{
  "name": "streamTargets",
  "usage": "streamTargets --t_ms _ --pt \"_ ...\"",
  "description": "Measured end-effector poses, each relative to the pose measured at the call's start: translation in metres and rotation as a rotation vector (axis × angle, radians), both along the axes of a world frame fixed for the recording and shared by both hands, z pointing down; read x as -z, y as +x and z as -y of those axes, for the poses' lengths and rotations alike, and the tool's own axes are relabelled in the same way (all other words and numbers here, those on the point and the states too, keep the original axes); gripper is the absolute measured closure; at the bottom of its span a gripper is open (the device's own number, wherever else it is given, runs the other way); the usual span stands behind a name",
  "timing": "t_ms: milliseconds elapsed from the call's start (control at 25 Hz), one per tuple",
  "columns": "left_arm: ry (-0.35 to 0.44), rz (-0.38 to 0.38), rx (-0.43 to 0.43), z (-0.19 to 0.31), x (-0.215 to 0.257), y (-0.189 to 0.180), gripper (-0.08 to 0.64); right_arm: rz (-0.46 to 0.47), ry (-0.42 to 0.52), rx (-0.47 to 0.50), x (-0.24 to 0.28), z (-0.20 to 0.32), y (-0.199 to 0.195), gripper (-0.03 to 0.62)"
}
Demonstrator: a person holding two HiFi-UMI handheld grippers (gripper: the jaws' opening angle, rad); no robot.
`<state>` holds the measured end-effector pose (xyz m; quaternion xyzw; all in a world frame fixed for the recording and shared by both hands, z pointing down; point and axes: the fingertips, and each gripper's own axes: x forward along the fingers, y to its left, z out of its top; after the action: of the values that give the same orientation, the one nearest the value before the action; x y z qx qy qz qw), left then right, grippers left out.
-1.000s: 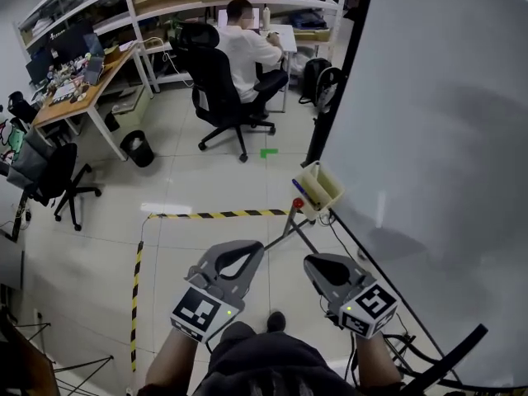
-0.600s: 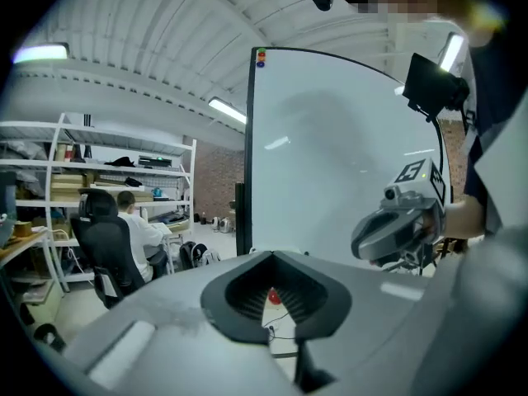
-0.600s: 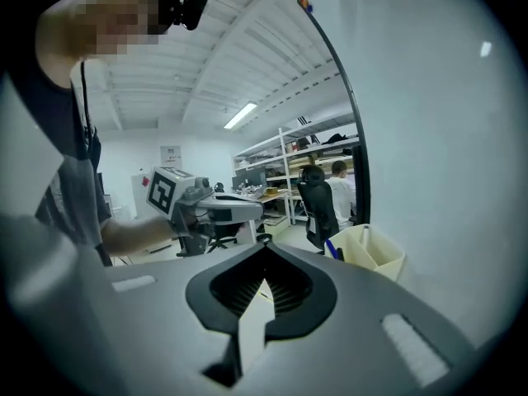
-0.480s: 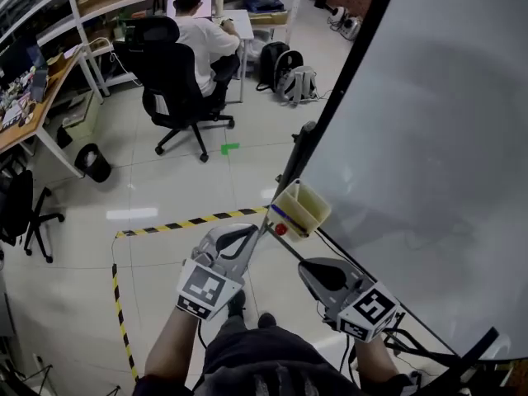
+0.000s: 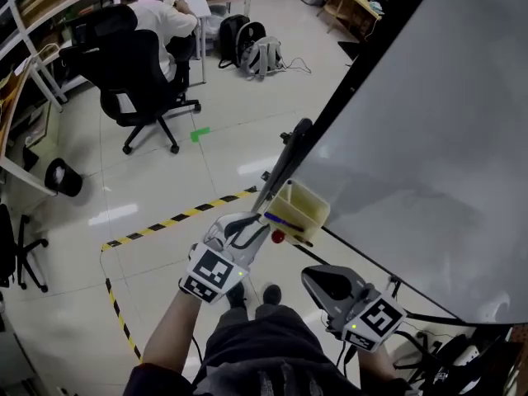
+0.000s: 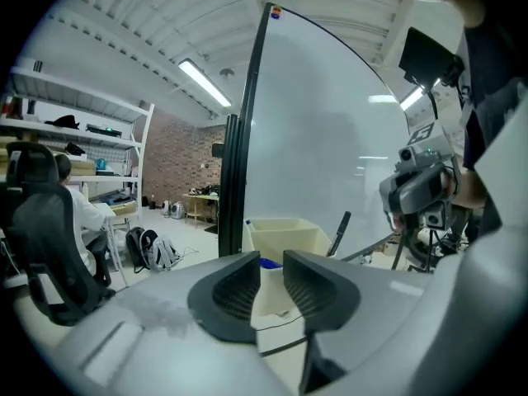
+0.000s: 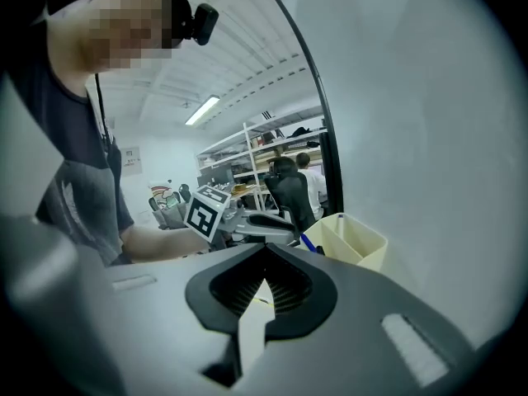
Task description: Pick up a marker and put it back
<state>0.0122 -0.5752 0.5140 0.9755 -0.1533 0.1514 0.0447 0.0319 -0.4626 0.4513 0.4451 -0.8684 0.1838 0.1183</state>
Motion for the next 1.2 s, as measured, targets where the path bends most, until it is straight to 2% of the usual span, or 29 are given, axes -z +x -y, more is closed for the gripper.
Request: streamTargets --t_ms 360,560,720,840,1040,1200 --pt "-0.012 -0.004 -0.011 0.006 -0.007 0.01 0.463 0.057 -0.029 -0.006 -0.004 0.006 0.005 0.592" --pt "0.014 0.02 -0.011 0.005 -0.004 0.01 0.466 0.067 -0.034 0.021 -0.006 0.012 0.004 0.592" --pt "0.03 0.005 -0.035 0.0 0.003 0.015 0.497 0.075 -0.048 0.034 -0.011 0.013 0.005 0.592" --pt "0.028 0.008 -0.031 0.003 0.002 0.02 0.492 0.077 -0.055 0.038 -0.016 0.014 0.009 0.592" --pt "0.0 -0.052 -0.057 -0.002 0.014 0.028 0.494 0.091 -0.058 0.031 -0.017 0.015 0.019 0.592" --pt "-0.011 -0.132 -0.071 -0.007 0.03 0.041 0.494 0.103 -0.056 0.031 -0.017 0.016 0.023 0.592"
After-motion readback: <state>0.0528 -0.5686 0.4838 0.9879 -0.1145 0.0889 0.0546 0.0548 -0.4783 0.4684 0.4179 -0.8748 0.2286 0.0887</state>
